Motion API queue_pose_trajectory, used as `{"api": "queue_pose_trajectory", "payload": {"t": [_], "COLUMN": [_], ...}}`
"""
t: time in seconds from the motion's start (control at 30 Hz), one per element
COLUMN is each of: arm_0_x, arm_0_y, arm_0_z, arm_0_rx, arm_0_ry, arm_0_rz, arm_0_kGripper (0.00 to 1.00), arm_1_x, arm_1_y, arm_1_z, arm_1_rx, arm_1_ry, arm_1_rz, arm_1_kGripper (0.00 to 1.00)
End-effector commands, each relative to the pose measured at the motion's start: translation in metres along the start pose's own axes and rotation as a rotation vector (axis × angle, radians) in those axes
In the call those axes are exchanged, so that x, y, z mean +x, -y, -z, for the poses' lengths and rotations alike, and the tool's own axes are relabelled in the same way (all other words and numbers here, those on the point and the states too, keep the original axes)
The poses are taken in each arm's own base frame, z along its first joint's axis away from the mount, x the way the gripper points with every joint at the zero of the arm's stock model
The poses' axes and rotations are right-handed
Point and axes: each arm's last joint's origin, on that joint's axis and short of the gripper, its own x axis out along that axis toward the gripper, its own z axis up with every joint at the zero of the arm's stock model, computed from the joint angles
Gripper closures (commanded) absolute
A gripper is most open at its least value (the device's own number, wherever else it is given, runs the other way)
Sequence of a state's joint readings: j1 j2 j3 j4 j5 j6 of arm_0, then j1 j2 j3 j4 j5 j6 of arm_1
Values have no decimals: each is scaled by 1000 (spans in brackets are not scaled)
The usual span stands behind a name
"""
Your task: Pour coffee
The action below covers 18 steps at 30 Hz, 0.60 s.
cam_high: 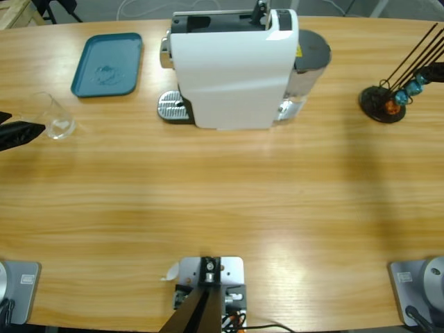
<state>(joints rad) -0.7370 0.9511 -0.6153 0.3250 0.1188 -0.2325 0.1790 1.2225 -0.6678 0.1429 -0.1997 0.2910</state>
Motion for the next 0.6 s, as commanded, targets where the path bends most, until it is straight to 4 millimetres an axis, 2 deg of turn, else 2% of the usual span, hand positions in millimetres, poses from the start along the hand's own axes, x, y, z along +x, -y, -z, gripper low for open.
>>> {"api": "queue_pose_trajectory", "payload": {"t": [0.03, 0.6], "arm_0_x": [2, 2], "arm_0_y": [-2, -2], "arm_0_z": [12, 12], "arm_0_rx": [14, 15], "arm_0_ry": [-26, -27], "arm_0_rz": [-2, -2], "arm_0_kGripper": [115, 115], "arm_1_x": [27, 44], "arm_1_y": [1, 1], "arm_1_z": [10, 16], "arm_1_rx": [-18, -18], "arm_1_ry": [-60, -67], "arm_1_rz": [46, 87], "arm_1_kGripper": [326, 328]}}
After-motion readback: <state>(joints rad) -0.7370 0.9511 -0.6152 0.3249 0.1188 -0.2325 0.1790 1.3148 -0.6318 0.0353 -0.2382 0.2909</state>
